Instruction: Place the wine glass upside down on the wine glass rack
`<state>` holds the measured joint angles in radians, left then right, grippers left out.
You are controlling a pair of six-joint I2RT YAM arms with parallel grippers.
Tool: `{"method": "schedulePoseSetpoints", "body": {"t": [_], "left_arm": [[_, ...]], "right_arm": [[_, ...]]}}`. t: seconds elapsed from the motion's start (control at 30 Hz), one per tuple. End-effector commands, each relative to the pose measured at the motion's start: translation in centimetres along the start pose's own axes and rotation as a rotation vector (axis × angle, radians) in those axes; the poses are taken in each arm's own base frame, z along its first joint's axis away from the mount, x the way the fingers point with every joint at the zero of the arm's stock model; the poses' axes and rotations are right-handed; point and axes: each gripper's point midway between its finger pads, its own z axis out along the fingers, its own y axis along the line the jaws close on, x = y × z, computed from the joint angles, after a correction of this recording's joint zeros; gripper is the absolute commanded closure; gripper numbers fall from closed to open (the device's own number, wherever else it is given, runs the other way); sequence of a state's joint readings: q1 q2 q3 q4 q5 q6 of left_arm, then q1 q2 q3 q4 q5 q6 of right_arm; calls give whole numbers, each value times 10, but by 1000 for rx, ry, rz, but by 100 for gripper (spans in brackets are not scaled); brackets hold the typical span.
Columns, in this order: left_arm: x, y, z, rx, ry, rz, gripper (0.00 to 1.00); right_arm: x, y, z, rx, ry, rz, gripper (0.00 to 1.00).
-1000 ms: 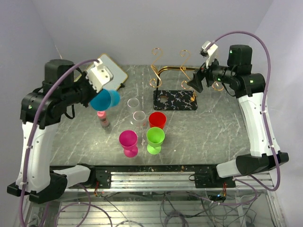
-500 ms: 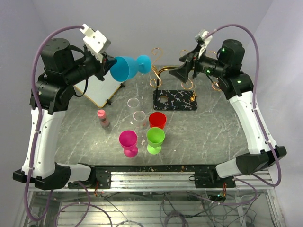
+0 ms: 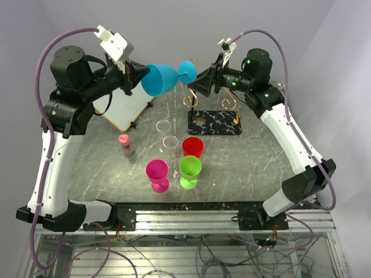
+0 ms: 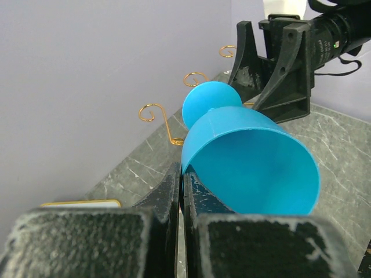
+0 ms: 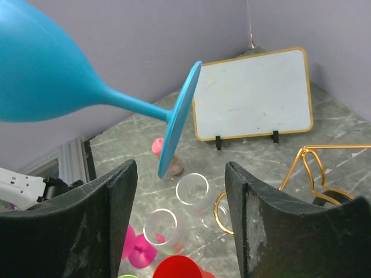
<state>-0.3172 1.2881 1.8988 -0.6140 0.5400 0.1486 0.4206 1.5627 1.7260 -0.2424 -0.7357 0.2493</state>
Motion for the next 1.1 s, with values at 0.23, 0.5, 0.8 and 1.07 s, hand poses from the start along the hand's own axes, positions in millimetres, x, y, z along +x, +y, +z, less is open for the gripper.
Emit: {"method": "schedulePoseSetpoints", "body": {"t": [0.23,0.5,0.8,1.07], "left_arm": [[-11,-11,-1,48,-56,14,93],[-3,-12,1,52,-41,9,93],[-1,-14,-8,43,-37,8,55],[-2,9,-34,-105,-10,50,6]], "right_arm": [[-18,10,15,-32,-55,1,74],[-14,7,16,-17,-58,32,100],[-18,-28,-7,163,-54,-38,100],[-29,-104,-76,425,-116,6,100]]}}
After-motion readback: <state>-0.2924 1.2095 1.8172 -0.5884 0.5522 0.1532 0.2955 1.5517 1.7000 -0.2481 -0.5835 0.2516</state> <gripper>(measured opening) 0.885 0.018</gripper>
